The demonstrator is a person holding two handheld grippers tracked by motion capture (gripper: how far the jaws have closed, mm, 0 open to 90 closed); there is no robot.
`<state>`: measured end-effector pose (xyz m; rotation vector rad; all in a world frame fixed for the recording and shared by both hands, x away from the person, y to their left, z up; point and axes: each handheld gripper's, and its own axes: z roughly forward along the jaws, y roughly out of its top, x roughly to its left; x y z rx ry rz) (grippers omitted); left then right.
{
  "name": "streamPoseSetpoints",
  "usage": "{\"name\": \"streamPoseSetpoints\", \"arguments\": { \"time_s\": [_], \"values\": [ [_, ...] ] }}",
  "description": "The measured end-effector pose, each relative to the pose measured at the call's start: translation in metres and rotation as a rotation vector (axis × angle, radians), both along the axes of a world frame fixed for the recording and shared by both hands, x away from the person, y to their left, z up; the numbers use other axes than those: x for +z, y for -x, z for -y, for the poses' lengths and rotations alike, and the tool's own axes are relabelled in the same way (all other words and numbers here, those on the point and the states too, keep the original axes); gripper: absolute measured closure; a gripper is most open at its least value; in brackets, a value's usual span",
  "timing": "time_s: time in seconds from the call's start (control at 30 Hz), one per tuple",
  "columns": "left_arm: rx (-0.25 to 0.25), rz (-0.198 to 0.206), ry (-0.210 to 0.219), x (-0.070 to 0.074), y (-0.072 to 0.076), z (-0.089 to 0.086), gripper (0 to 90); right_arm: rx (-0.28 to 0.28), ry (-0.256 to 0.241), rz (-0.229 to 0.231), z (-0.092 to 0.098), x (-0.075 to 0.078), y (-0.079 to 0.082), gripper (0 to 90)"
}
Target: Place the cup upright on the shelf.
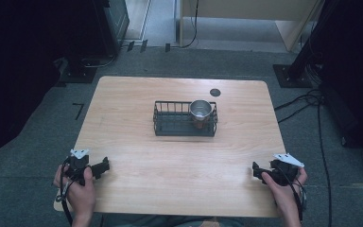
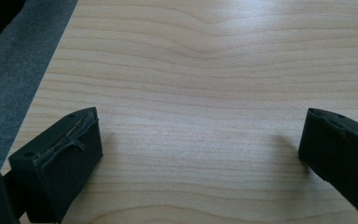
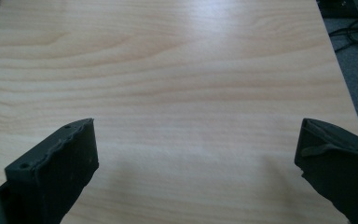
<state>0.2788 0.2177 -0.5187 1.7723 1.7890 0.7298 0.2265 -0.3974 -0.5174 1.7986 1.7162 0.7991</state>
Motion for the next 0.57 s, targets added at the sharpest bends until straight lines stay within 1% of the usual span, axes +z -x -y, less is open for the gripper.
{"name": "streamPoseSetpoints", "arguments": {
  "time_s": [0.13,0.17,0.2,0.23,0.33,0.57],
  "values": [
    [0.000,0.000,0.000,0.000,0.000,0.000,0.0,-0.022,0.005,-0.022,0.008,-0.008,0.009,0.0],
    [0.000,0.000,0.000,0.000,0.000,0.000,0.0,-0.025,0.015,-0.030,0.009,-0.009,0.010,0.0],
    [0.000,0.000,0.000,0.000,0.000,0.000,0.0,-0.025,0.015,-0.030,0.009,-0.009,0.010,0.0],
    [0.000,0.000,0.000,0.000,0.000,0.000,0.0,-0.030,0.032,-0.028,0.010,-0.010,0.012,0.0],
    [0.000,0.000,0.000,0.000,0.000,0.000,0.0,-0.035,0.030,-0.019,0.013,-0.011,0.015,0.0],
    [0.000,0.000,0.000,0.000,0.000,0.000,0.0,-0.034,0.030,-0.018,0.013,-0.011,0.015,0.0]
  ]
}}
